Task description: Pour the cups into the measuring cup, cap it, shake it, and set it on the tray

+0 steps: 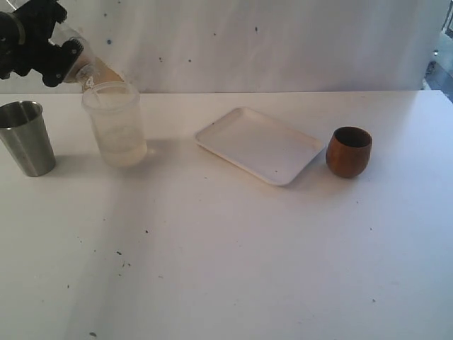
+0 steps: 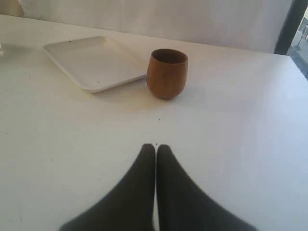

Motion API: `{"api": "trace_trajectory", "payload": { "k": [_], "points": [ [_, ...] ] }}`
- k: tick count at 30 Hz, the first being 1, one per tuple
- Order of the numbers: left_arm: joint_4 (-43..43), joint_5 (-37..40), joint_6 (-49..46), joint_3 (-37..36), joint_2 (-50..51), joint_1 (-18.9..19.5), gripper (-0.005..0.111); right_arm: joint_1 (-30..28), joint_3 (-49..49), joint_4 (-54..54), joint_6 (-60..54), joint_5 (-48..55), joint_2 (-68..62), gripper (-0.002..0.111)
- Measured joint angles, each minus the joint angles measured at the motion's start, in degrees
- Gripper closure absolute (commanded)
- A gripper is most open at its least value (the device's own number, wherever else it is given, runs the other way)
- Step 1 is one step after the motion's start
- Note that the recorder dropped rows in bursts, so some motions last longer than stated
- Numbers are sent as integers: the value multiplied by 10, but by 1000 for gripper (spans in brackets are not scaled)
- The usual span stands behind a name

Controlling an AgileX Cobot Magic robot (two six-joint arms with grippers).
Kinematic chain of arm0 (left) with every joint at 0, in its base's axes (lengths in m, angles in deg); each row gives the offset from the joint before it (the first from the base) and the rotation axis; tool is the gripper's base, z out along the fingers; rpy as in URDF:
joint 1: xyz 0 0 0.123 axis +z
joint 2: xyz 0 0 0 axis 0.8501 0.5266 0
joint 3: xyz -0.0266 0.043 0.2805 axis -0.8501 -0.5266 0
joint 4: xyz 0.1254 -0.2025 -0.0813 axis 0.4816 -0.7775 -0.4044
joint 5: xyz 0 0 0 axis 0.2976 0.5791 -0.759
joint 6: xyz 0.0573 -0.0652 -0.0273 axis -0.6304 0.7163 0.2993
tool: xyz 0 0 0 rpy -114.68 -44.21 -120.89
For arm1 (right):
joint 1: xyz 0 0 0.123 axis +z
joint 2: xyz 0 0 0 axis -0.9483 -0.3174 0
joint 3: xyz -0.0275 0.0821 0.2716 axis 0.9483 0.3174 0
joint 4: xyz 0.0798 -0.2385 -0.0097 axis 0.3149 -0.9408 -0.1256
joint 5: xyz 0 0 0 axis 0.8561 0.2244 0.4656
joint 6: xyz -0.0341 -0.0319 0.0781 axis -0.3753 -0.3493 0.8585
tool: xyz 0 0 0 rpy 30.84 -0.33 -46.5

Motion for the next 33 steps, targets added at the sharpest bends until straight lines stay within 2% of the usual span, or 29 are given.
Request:
{"api": "trace_trajectory", "payload": {
  "k": [10, 18, 28, 33],
  "points": [
    [5, -1, 0, 0, 0, -4, 107, 0, 0, 0, 0, 0, 0, 107],
    [18, -3, 0, 0, 0, -33, 107, 0, 0, 0, 9, 0, 0, 107],
    [71, 35, 0, 0, 0, -34, 107, 0, 0, 0, 9, 0, 0, 107],
    [77, 30, 6, 0, 0, -34, 107, 0, 0, 0, 9, 0, 0, 107]
  ]
}}
